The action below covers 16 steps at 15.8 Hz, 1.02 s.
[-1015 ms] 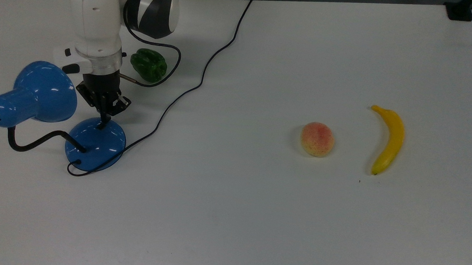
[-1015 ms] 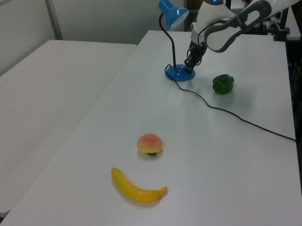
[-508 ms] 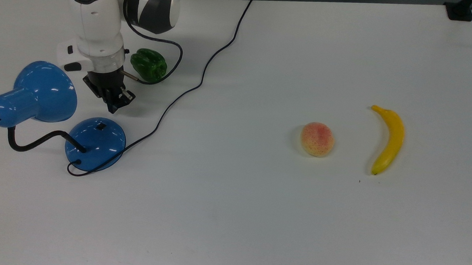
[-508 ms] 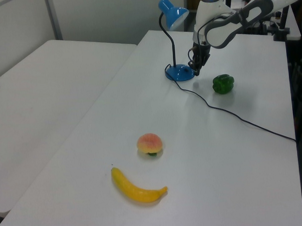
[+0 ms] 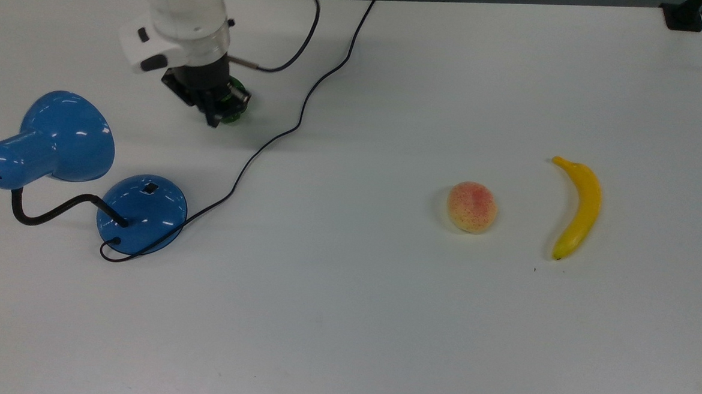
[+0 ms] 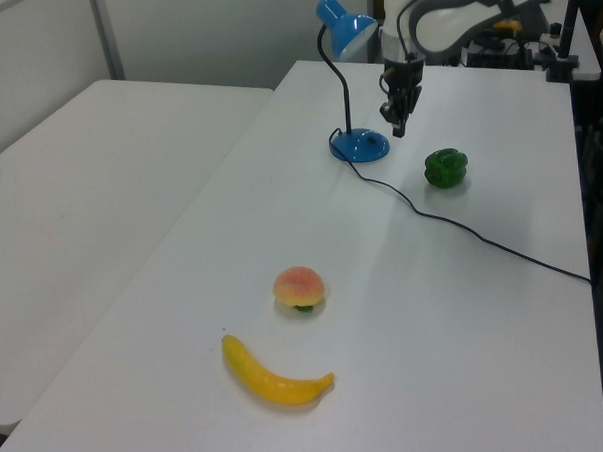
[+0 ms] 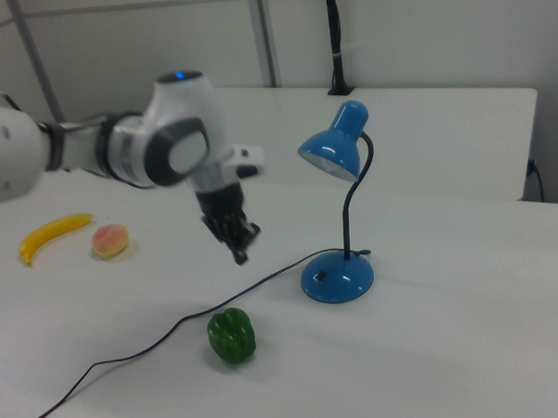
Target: Turn off lamp
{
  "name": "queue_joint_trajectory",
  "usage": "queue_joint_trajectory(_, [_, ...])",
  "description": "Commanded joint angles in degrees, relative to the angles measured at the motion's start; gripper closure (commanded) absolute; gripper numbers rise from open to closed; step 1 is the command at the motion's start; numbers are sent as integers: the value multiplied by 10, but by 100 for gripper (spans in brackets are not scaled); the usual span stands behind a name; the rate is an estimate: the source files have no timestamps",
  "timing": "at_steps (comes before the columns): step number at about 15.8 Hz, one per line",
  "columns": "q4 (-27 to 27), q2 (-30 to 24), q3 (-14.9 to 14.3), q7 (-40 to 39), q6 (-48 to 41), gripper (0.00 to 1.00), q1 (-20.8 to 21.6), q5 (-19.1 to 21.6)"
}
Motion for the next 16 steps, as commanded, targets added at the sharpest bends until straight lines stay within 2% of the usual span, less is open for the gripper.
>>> queue_joint_trajectory(1, [51, -32, -1, -44, -120, 100, 45, -8])
queue_joint_trajectory(7, [53, -115, -14, -81, -199, 100, 116, -12])
queue_joint_trajectory(12, [53, -150, -59, -81, -245, 100, 191, -12])
queue_joint_trajectory(16, [54, -170, -56, -75, -267, 100, 197, -2])
